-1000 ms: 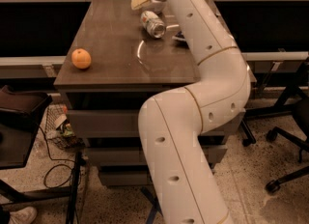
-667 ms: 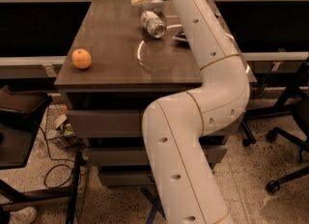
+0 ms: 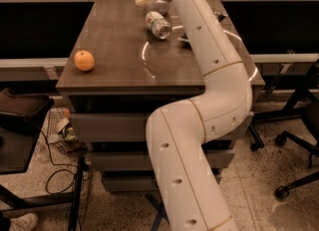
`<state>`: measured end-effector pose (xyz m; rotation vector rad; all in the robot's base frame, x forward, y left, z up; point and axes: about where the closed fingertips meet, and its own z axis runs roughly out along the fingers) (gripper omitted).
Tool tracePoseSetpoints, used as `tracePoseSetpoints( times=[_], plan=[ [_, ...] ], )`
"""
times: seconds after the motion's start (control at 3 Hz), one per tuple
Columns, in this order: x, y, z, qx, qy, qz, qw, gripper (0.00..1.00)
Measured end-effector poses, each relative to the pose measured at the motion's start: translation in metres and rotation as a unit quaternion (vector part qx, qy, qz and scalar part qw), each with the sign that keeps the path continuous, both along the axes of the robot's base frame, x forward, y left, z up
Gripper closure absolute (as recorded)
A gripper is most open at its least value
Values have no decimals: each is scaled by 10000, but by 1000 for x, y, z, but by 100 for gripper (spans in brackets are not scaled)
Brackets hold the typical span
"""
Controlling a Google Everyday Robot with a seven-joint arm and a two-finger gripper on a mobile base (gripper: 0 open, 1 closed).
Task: Place 7up can upright
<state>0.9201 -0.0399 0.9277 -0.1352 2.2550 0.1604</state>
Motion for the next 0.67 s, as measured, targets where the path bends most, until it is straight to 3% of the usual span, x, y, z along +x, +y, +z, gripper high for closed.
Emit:
tracePoseSetpoints(
  times=[0.67],
  plan=[
    [9, 11, -70, -403, -118, -41, 9991, 0]
  ],
)
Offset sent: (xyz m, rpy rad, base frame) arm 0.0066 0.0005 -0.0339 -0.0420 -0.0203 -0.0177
